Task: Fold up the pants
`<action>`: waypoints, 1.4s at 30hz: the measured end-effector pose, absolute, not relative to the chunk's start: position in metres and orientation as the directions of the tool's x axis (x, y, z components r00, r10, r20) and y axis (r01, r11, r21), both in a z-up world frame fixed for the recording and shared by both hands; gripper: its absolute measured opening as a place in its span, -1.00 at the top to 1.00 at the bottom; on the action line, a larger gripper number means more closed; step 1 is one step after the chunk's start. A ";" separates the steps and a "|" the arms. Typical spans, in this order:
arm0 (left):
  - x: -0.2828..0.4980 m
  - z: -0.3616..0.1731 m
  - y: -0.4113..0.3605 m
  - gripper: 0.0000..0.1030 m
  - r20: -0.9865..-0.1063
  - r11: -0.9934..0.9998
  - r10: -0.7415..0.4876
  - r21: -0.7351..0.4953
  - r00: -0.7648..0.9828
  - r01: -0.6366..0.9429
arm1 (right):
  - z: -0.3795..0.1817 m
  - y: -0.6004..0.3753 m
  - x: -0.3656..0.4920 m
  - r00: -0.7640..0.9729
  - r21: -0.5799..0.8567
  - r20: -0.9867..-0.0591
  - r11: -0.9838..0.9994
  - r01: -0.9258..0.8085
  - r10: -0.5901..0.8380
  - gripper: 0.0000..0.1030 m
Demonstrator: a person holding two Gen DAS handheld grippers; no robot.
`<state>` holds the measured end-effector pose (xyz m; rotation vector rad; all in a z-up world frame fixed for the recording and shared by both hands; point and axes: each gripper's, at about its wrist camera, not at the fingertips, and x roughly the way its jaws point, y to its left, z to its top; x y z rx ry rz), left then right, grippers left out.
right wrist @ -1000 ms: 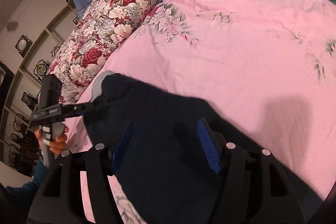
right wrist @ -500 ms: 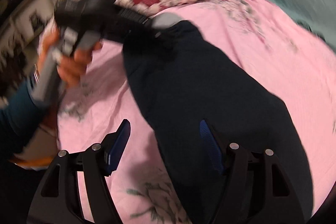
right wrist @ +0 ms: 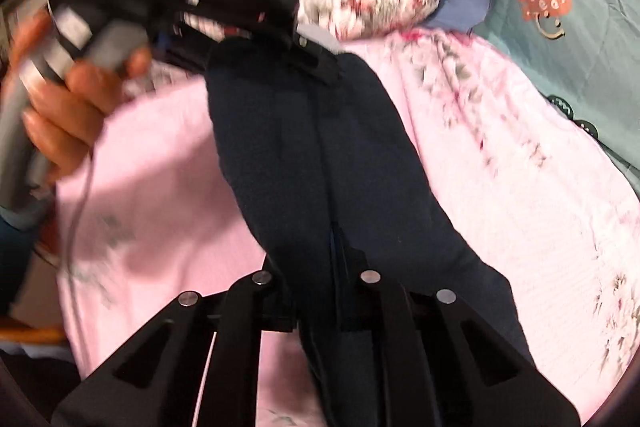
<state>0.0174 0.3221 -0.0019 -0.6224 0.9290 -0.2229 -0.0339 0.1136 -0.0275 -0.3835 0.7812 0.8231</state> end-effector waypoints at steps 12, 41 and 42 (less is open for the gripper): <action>-0.011 -0.068 0.377 -0.45 -0.802 0.861 -0.295 -0.459 0.520 -0.219 | -0.051 0.088 0.001 0.161 0.364 -0.740 0.590 -0.721 0.653 -0.08; 0.033 -0.052 0.281 -0.74 -0.832 0.989 -0.021 -0.097 0.554 -0.109 | -0.086 -0.014 0.164 -0.049 0.781 -0.466 0.384 -0.493 0.884 -0.28; 0.033 -0.051 0.281 -0.74 -0.832 0.989 -0.013 -0.091 0.554 -0.113 | -0.086 -0.016 0.169 -0.031 0.794 -0.452 0.387 -0.470 0.891 -0.28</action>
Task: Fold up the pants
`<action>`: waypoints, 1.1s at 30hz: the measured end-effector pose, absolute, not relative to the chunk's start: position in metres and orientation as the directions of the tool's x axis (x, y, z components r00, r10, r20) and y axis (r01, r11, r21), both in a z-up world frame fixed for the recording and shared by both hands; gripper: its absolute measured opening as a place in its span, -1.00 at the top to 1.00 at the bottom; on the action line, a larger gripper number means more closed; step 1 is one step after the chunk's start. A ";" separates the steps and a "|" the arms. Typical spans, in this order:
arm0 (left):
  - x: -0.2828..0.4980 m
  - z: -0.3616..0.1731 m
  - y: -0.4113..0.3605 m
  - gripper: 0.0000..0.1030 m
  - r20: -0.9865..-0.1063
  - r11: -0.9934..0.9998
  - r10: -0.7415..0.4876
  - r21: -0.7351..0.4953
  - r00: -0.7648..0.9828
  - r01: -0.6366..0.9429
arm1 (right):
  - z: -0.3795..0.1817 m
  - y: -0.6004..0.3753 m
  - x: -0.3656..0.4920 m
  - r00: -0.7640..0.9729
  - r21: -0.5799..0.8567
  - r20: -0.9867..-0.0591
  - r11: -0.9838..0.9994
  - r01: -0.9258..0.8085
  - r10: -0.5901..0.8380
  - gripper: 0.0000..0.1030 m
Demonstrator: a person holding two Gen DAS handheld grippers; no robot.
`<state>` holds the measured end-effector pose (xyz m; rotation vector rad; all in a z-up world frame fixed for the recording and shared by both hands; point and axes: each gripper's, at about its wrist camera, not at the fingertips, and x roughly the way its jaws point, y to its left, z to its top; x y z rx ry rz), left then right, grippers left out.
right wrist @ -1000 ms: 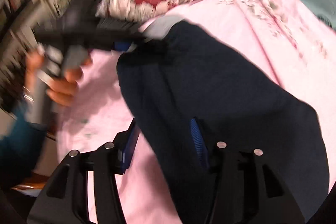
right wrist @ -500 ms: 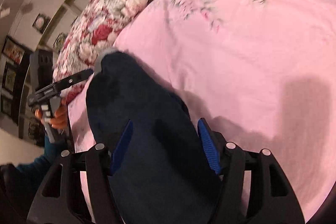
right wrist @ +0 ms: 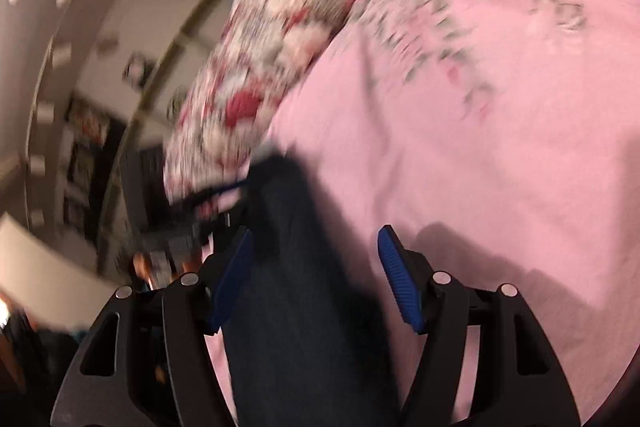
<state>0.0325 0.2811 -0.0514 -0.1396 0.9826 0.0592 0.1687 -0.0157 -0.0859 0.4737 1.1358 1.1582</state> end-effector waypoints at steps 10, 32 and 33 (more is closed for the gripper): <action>0.037 -0.052 0.277 -0.81 -0.804 0.989 -0.028 -0.110 0.595 -0.102 | -0.067 -0.021 0.092 -0.041 0.791 -0.461 0.389 -0.472 0.887 -0.43; -0.013 -0.042 0.135 -0.81 -0.805 0.951 -0.223 -0.056 0.550 0.304 | -0.042 -0.417 -0.157 0.733 0.731 -0.545 0.659 0.178 0.407 -0.59; -0.018 -0.046 0.125 -0.81 -0.807 0.945 -0.221 -0.038 0.548 0.325 | -0.053 -0.427 -0.172 0.734 0.737 -0.552 0.643 0.207 0.396 -0.59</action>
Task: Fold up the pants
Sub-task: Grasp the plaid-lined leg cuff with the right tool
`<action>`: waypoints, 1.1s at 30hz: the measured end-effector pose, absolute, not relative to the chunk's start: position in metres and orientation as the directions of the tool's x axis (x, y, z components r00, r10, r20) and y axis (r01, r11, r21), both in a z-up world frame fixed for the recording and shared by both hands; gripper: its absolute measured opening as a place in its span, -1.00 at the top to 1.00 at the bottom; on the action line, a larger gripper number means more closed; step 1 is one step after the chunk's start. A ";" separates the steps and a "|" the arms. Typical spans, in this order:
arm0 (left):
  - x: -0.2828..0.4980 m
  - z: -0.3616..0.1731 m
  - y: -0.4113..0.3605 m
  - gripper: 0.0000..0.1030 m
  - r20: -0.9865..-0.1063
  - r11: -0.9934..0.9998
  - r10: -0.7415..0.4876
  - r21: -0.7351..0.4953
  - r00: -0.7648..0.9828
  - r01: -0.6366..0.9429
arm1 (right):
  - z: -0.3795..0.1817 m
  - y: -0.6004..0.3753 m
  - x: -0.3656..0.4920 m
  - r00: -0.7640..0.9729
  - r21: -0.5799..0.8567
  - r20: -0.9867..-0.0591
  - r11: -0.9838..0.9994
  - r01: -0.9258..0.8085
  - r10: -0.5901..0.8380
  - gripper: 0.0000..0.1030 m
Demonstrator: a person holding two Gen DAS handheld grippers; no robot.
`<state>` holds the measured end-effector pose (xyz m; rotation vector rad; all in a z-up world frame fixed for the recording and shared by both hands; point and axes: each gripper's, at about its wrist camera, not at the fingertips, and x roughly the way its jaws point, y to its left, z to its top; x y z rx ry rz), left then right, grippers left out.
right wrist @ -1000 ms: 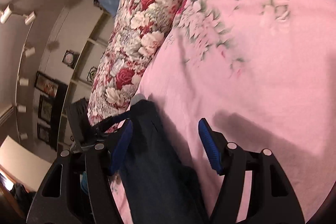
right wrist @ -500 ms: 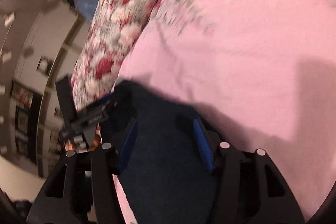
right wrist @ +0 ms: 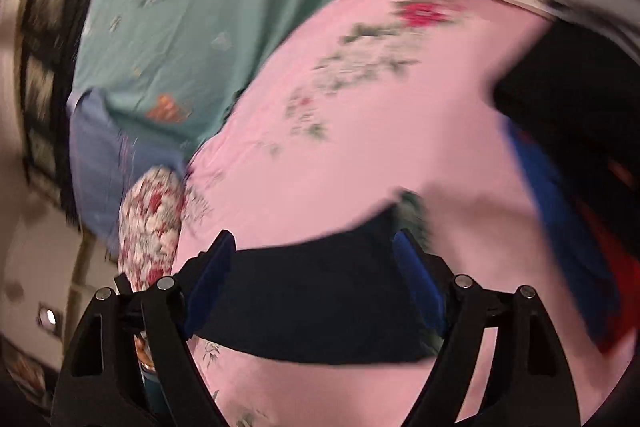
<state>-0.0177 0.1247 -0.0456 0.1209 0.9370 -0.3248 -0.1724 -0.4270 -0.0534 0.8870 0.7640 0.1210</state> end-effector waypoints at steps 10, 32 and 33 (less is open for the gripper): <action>-0.027 -0.070 0.107 -0.82 -0.824 0.941 -0.232 -0.055 0.518 0.335 | -0.083 -0.403 -0.200 0.690 0.766 -0.551 0.612 0.197 0.469 -0.59; -0.024 -0.074 0.110 -0.96 -0.815 0.936 -0.281 -0.116 0.506 0.332 | -0.083 -0.374 -0.166 0.460 0.572 -0.765 0.804 0.164 0.450 -0.75; -0.023 -0.075 0.110 -0.96 -0.815 0.936 -0.281 -0.116 0.506 0.332 | -0.084 -0.375 -0.164 0.462 0.584 -0.756 0.796 0.158 0.464 -0.77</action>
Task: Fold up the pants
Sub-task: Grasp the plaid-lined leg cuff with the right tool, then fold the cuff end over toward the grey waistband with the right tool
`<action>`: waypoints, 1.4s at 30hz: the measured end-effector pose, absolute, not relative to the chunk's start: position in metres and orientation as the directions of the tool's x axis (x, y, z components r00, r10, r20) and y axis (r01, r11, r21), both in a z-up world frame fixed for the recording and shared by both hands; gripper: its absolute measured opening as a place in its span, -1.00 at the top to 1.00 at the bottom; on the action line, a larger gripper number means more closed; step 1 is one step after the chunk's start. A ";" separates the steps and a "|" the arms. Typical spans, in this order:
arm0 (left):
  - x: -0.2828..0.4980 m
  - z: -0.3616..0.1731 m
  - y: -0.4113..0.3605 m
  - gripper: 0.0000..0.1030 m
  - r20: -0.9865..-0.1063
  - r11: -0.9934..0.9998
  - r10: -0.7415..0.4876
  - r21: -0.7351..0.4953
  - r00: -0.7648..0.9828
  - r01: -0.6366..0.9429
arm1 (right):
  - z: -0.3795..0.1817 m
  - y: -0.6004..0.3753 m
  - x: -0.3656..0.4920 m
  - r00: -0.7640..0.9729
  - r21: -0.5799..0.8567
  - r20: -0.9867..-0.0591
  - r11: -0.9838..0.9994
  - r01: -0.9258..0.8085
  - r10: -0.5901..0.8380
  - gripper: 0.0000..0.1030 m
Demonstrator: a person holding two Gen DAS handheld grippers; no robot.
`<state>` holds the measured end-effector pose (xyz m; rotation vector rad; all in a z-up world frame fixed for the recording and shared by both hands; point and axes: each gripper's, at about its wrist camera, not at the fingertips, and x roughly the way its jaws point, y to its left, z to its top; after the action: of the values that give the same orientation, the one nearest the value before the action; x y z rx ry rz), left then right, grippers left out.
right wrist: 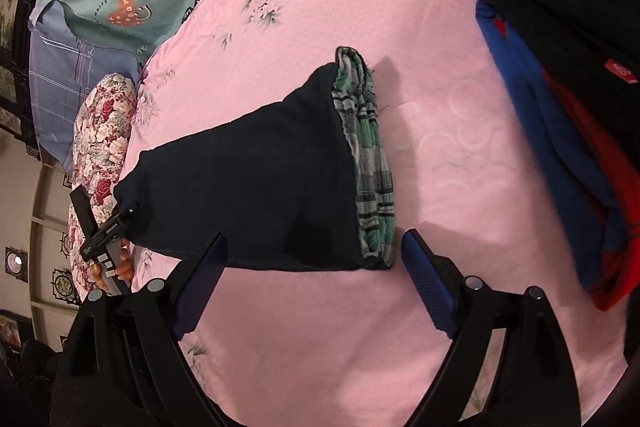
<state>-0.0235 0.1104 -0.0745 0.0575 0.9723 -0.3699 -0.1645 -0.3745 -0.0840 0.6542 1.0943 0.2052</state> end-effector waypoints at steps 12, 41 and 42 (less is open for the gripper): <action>-0.024 -0.075 0.110 -0.96 -0.818 0.937 -0.276 -0.112 0.505 0.331 | -0.088 -0.381 -0.168 0.495 0.734 -0.626 0.670 0.112 0.602 -0.80; -0.039 -0.026 0.173 -0.96 -0.685 0.952 -0.305 -0.191 0.662 0.241 | -0.031 -0.314 -0.139 0.607 0.639 -0.610 0.769 -0.004 0.510 0.53; -0.039 -0.023 0.182 -0.96 -0.674 0.955 -0.295 -0.191 0.677 0.227 | -0.028 -0.304 -0.134 0.599 0.636 -0.610 0.772 -0.021 0.519 0.53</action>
<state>-0.0387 0.1815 -0.0233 -0.0941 0.7733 -0.2940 -0.1336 -0.3039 -0.0277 0.6288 0.8828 0.3375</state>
